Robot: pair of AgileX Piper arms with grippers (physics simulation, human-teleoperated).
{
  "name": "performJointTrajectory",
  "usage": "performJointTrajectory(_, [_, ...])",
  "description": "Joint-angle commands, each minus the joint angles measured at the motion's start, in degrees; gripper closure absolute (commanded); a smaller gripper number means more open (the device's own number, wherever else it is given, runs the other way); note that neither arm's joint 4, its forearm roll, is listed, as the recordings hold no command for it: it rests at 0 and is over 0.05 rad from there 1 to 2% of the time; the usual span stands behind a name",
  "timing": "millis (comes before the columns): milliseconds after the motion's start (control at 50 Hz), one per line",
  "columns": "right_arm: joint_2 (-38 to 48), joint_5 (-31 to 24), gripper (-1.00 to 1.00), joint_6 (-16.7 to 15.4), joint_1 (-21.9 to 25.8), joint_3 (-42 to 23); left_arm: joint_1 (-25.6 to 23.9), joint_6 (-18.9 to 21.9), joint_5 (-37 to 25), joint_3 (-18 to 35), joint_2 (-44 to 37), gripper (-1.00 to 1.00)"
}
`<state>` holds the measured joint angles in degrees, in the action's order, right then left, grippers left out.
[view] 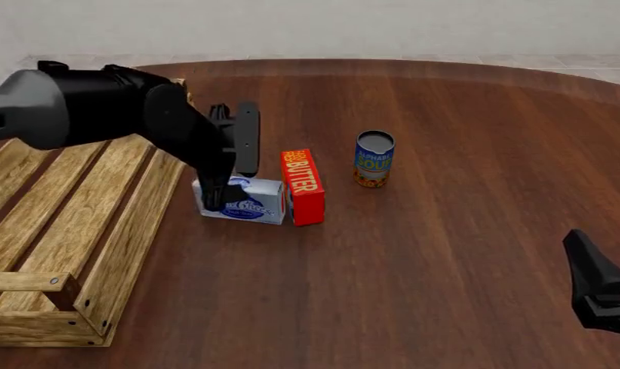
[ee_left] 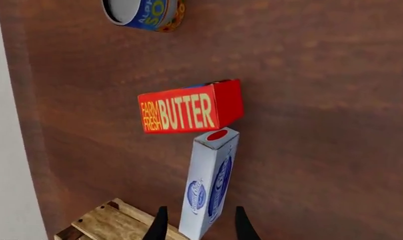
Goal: Pick up the cream cheese and put it in the tray.
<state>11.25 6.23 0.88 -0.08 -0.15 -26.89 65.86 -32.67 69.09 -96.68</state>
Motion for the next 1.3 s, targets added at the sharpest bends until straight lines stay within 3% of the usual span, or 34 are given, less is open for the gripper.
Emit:
performJointTrajectory(20, [0.33,0.2,-1.0,0.01,0.31,0.0,1.18,0.9,1.64,0.96,-1.93,-1.0])
performJointTrajectory(580, [1.53,0.89,-1.0,0.05,-0.24,0.0,1.03,0.71,2.93,1.17,-4.37,-1.0])
performJointTrajectory(740, [1.49,0.86,-1.0,0.02,-0.62,0.0,-0.38,-1.5,4.28,0.54,-5.77,-1.0])
performJointTrajectory(1300, [2.41,1.4,-1.0,0.0,-0.44,0.0,2.69,-1.66,5.18,2.03,-8.95,-1.0])
